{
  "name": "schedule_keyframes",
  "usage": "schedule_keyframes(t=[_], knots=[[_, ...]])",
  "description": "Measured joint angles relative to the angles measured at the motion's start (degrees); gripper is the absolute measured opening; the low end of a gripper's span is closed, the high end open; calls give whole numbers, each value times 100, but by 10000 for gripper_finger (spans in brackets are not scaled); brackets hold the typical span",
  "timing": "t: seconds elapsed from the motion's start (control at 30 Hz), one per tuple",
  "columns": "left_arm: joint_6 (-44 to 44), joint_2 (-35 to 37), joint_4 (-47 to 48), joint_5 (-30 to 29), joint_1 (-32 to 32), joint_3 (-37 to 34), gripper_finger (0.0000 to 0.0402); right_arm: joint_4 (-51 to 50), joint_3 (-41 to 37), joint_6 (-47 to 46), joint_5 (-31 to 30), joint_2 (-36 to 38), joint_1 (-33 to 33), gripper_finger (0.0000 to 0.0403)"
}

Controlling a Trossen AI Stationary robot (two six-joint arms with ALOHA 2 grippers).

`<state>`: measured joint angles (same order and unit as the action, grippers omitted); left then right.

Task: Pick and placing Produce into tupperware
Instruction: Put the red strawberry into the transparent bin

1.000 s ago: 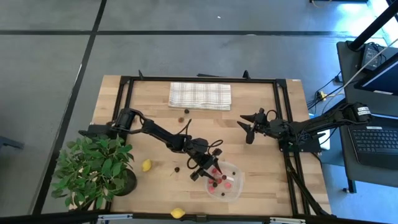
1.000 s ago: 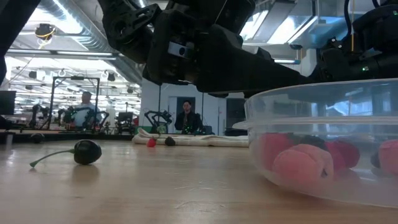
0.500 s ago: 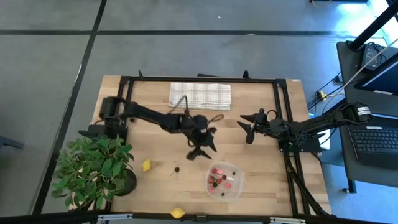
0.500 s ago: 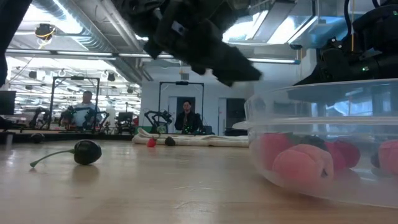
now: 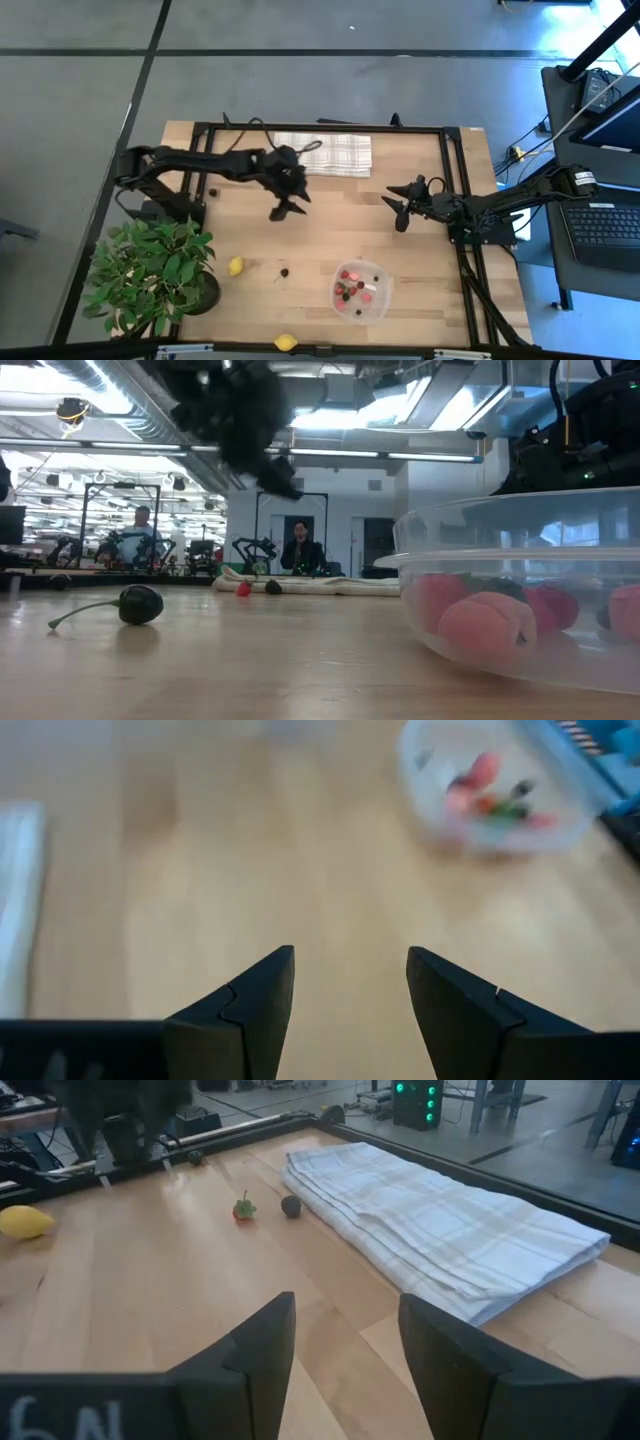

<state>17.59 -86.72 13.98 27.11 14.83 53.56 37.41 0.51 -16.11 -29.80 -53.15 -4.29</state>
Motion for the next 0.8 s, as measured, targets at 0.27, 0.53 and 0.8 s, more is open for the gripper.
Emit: schedule_keyframes(t=[0.27, 0.53, 0.8], knots=[[-94, 332, -27, -1377, 417, -917, 189, -14, 0, 7, 0, -4, 0, 182], [-98, 128, -687, -1904, 468, -1097, 189, 15, 0, 139, -2, -4, 0, 182], [-393, -341, -888, -2200, 468, -1089, 189, 35, 0, 137, -2, -7, 0, 182]])
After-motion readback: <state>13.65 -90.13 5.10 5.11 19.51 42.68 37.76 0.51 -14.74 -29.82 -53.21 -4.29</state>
